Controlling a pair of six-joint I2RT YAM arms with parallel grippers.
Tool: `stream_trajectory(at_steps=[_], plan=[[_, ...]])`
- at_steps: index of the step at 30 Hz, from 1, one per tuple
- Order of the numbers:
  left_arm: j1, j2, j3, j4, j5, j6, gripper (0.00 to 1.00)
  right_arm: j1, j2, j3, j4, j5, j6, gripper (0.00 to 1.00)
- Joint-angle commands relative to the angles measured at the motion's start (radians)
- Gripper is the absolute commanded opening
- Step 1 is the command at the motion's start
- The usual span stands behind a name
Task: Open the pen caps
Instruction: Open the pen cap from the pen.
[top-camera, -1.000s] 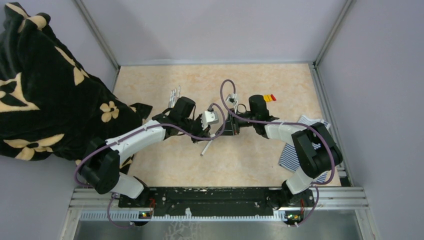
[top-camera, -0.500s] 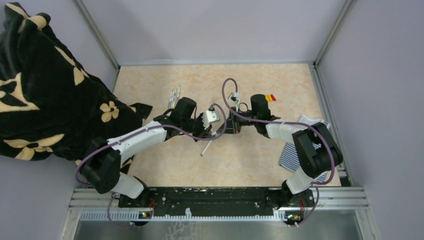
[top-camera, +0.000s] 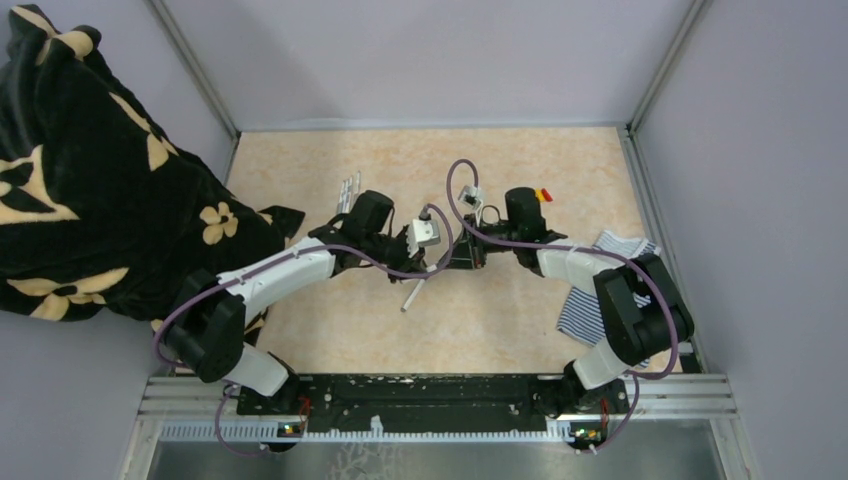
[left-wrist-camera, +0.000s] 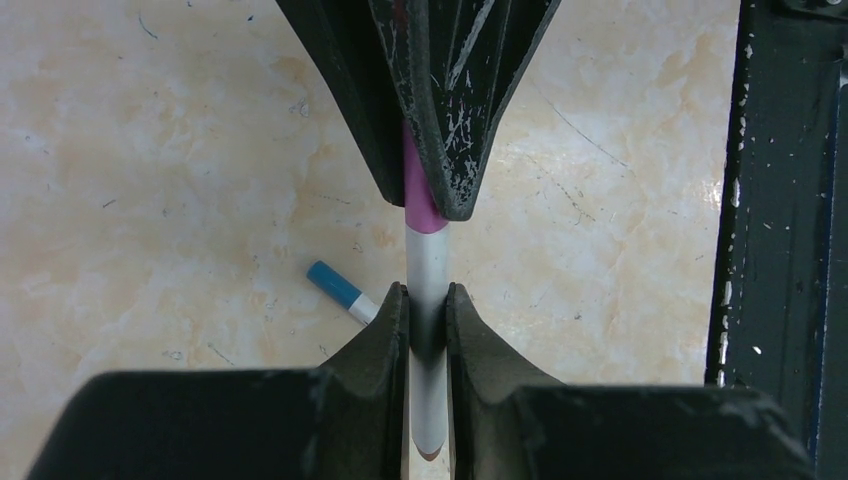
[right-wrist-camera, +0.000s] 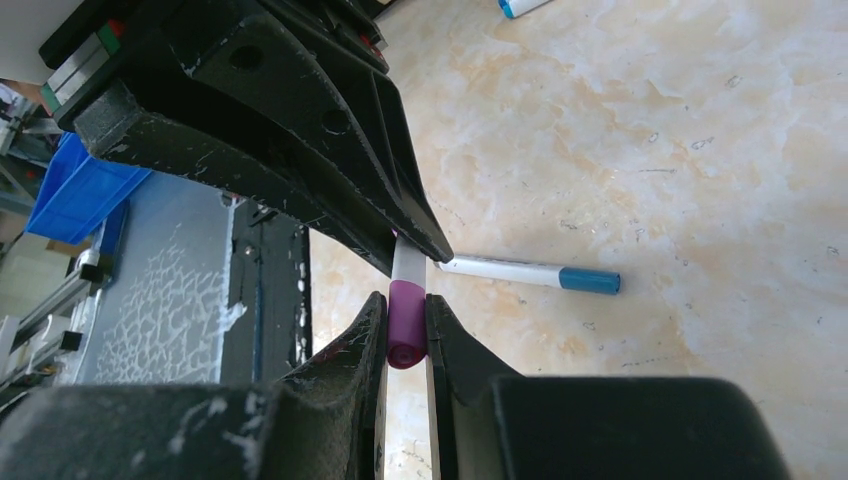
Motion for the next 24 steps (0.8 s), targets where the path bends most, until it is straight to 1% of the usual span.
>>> stream_trajectory(at_steps=[1, 6, 10, 16, 24], plan=[[0.003, 0.011, -0.011, -0.058, -0.056, -0.003, 0.00, -0.026, -0.057, 0.020, 0.060, -0.030, -0.035, 0.00], [0.003, 0.007, -0.036, 0.019, -0.213, -0.034, 0.00, -0.035, -0.051, 0.025, 0.061, -0.008, -0.010, 0.00], [0.003, 0.007, -0.039, 0.046, -0.279, -0.050, 0.00, -0.045, -0.051, 0.028, 0.060, 0.042, 0.006, 0.00], [0.003, 0.007, -0.036, 0.040, -0.267, -0.047, 0.00, -0.051, -0.056, 0.025, 0.064, 0.044, 0.009, 0.00], [0.003, 0.030, -0.001, -0.046, -0.107, -0.014, 0.00, -0.051, -0.073, 0.012, 0.082, 0.014, -0.010, 0.00]])
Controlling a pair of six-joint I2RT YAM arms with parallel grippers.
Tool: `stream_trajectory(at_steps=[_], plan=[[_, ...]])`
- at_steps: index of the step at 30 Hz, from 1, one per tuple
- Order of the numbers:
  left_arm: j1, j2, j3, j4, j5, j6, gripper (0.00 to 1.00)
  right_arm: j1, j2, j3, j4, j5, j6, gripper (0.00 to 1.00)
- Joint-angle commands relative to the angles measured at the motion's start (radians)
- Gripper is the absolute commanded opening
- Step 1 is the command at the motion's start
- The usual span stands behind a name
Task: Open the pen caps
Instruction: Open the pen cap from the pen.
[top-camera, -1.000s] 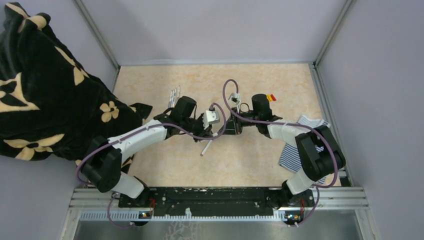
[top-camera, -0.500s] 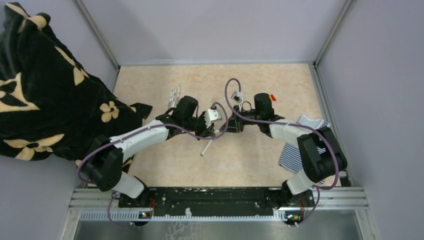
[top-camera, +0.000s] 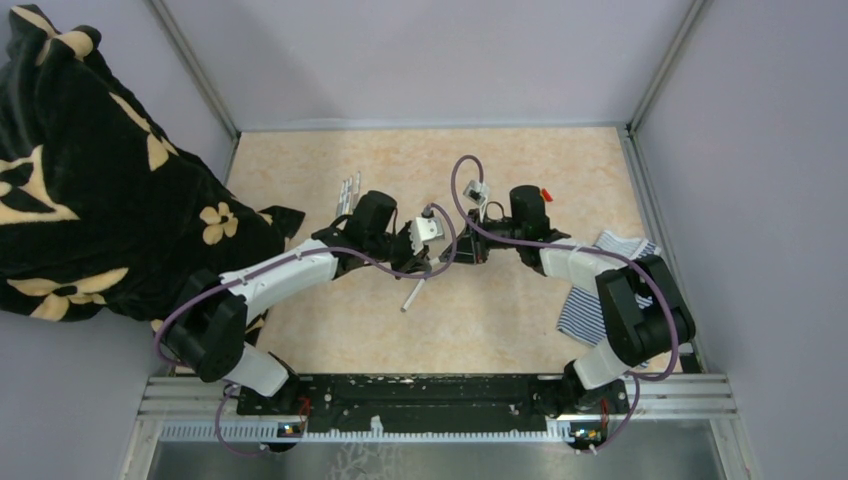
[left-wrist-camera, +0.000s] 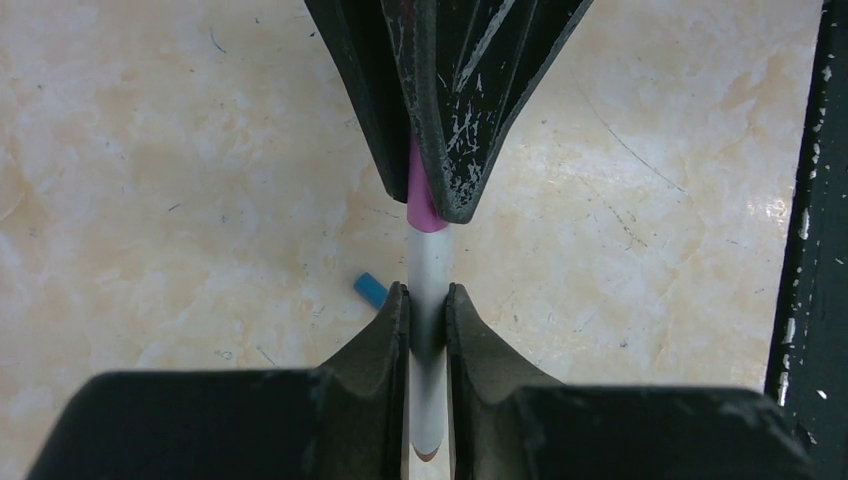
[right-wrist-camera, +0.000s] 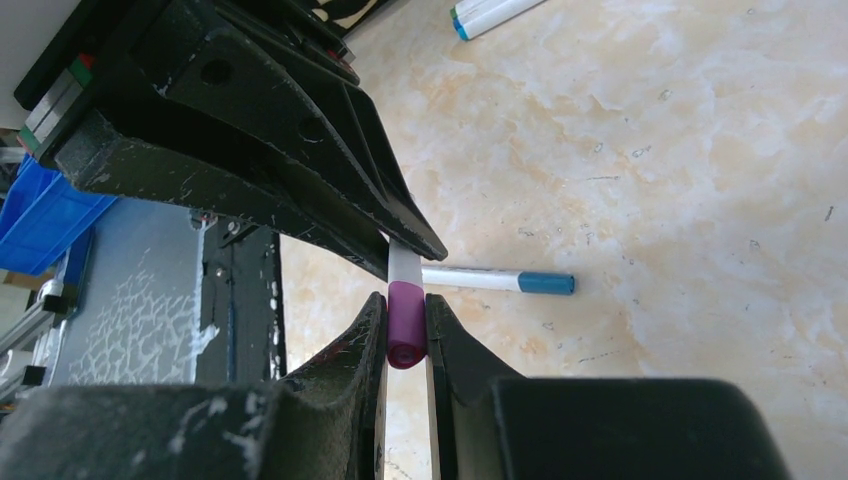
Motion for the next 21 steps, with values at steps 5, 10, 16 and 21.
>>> stream_trajectory(at_steps=[5, 10, 16, 21], plan=[[0.020, 0.050, 0.032, -0.175, 0.050, 0.030, 0.00, -0.027, -0.079, 0.006, 0.060, -0.054, -0.025, 0.00], [0.020, 0.044, 0.035, -0.160, -0.014, 0.009, 0.00, -0.027, -0.079, 0.006, 0.061, -0.062, -0.024, 0.00], [0.020, 0.006, -0.003, -0.068, -0.191, -0.013, 0.00, -0.035, -0.079, 0.011, 0.069, -0.056, 0.011, 0.00], [0.020, -0.002, -0.004, -0.061, -0.200, -0.009, 0.00, -0.039, -0.076, 0.007, 0.081, -0.054, 0.017, 0.00]])
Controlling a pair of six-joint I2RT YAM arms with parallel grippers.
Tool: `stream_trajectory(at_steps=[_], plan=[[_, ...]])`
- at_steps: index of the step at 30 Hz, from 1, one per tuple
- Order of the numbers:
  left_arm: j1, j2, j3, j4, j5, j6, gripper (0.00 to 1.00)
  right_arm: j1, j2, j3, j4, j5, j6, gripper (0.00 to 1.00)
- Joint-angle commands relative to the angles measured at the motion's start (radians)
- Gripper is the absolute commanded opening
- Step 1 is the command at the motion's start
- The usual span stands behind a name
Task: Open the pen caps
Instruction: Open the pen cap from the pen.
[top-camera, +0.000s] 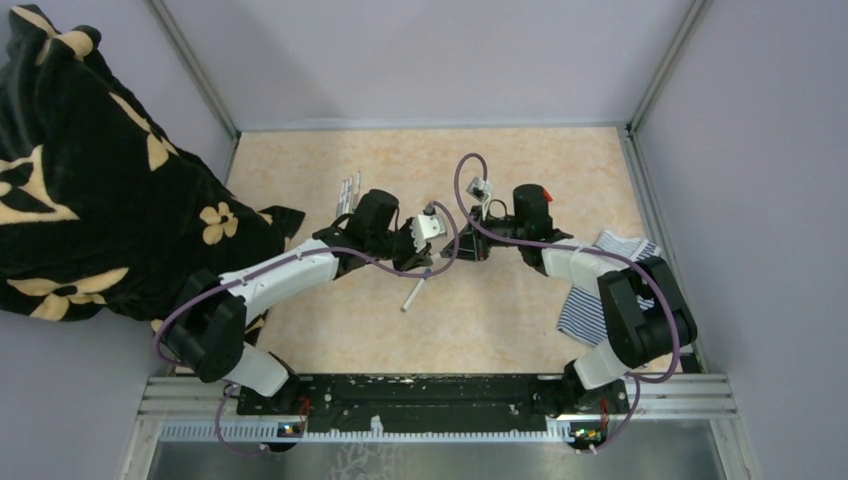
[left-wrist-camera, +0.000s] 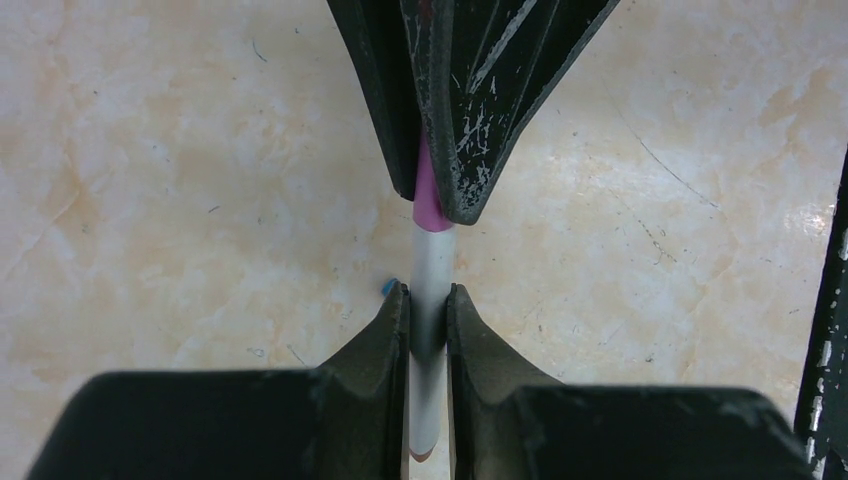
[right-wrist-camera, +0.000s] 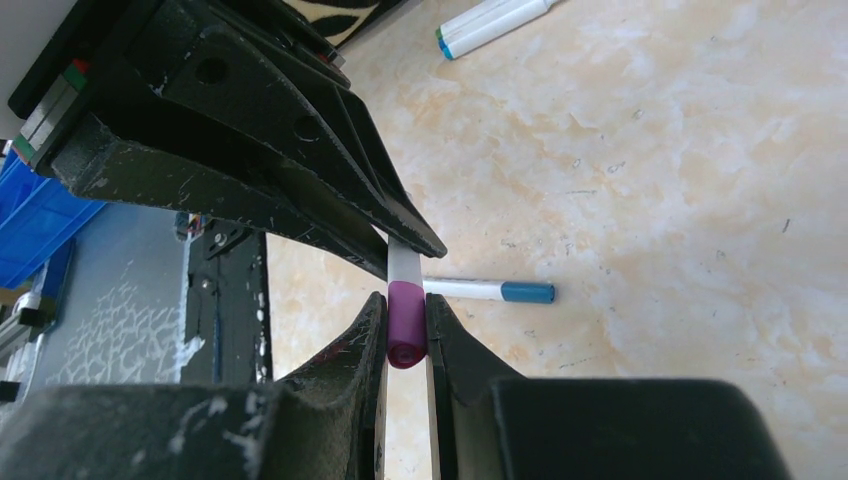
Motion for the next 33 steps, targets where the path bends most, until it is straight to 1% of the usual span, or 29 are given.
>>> stream_trajectory(at_steps=[1, 4, 8, 10, 16, 33], plan=[[0.028, -0.004, -0.022, -0.076, -0.137, -0.007, 0.00, -0.026, -0.061, 0.012, 0.066, -0.062, 0.016, 0.00], [0.028, 0.008, -0.011, -0.107, -0.071, 0.009, 0.00, -0.026, -0.066, 0.011, 0.062, -0.065, 0.002, 0.00], [0.028, 0.035, 0.022, -0.192, 0.054, 0.044, 0.00, -0.026, -0.090, -0.003, 0.067, -0.080, -0.029, 0.00], [0.028, 0.042, 0.032, -0.211, 0.077, 0.051, 0.00, -0.026, -0.103, -0.010, 0.076, -0.088, -0.040, 0.00], [0.028, 0.063, 0.056, -0.249, 0.096, 0.063, 0.00, -0.026, -0.118, -0.014, 0.067, -0.097, -0.070, 0.00], [0.028, 0.073, 0.080, -0.287, 0.038, 0.081, 0.00, -0.033, -0.136, -0.002, -0.017, -0.079, -0.169, 0.00]])
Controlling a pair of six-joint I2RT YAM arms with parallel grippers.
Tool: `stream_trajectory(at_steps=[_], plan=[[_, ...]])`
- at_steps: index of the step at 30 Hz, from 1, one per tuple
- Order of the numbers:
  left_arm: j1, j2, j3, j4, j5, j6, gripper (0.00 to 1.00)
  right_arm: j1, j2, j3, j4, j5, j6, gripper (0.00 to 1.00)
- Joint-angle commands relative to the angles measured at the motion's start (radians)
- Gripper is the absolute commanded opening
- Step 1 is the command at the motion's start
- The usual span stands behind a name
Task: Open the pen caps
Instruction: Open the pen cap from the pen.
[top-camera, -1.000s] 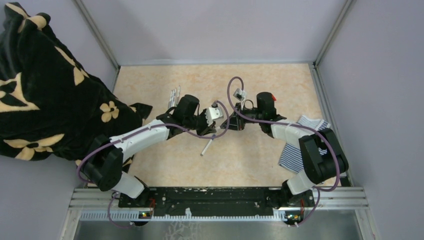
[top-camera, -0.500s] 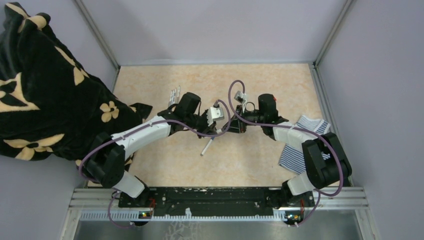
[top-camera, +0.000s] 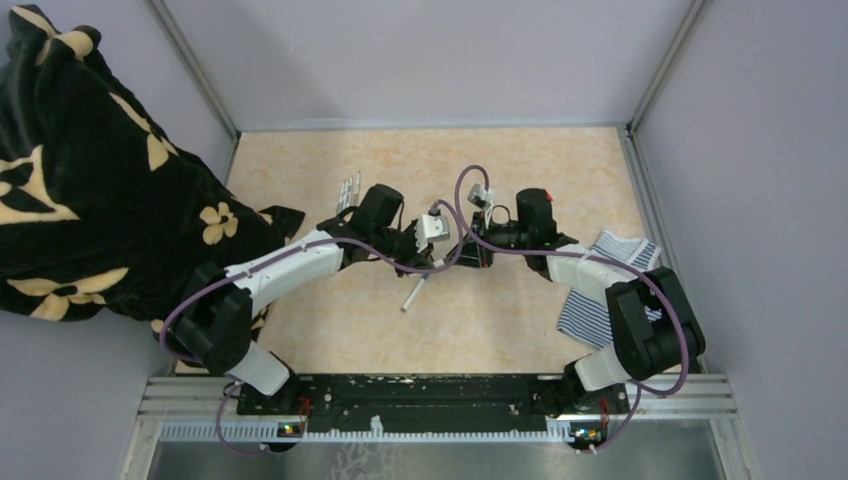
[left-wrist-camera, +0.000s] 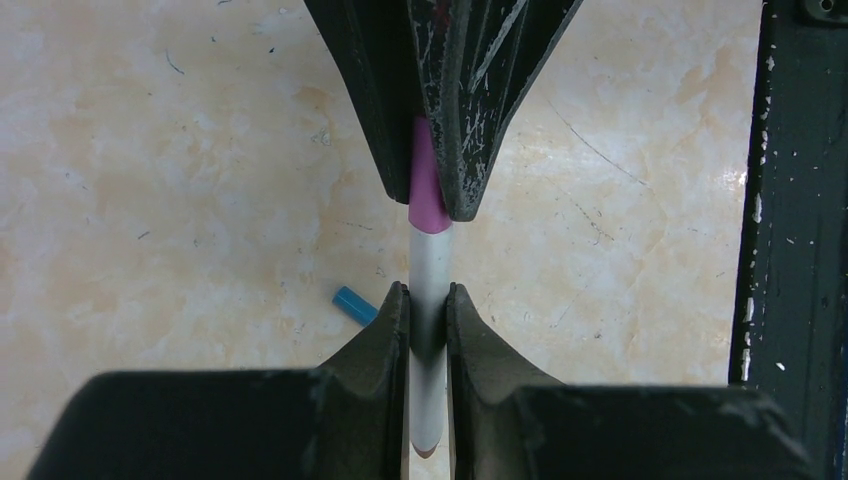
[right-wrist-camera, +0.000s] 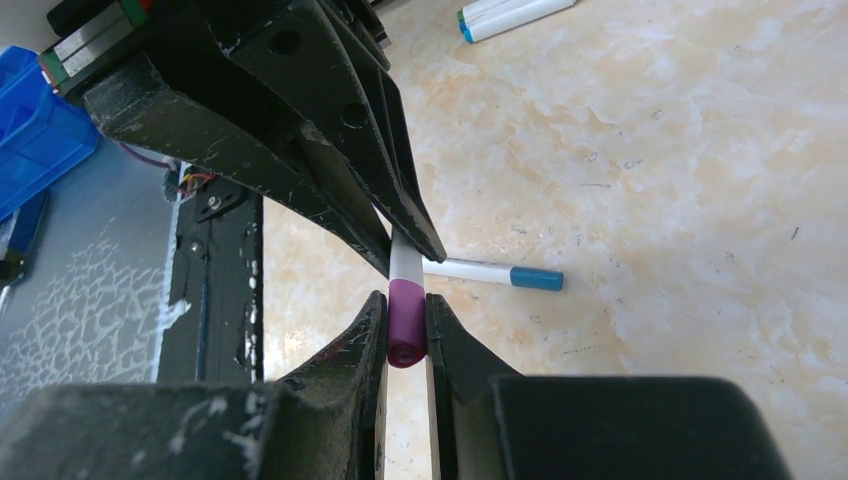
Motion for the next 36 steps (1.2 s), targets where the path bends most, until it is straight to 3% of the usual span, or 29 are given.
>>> stream_trajectory(at_steps=[1, 7, 21, 30, 36], plan=[[0.021, 0.026, 0.005, -0.162, -0.089, 0.036, 0.00, -0.033, -0.075, 0.031, 0.033, -0.046, -0.046, 0.00], [0.022, 0.035, 0.028, -0.224, -0.149, 0.071, 0.00, -0.038, -0.074, 0.029, 0.038, -0.070, -0.039, 0.00], [0.022, -0.097, -0.075, -0.141, -0.260, 0.096, 0.00, -0.038, -0.072, 0.021, 0.080, -0.078, 0.016, 0.00], [0.022, -0.066, -0.090, -0.122, -0.286, 0.077, 0.00, -0.038, -0.066, 0.026, 0.076, -0.071, 0.026, 0.00], [0.022, -0.066, -0.092, -0.137, -0.231, 0.077, 0.00, -0.042, -0.082, 0.020, 0.078, -0.084, 0.000, 0.00]])
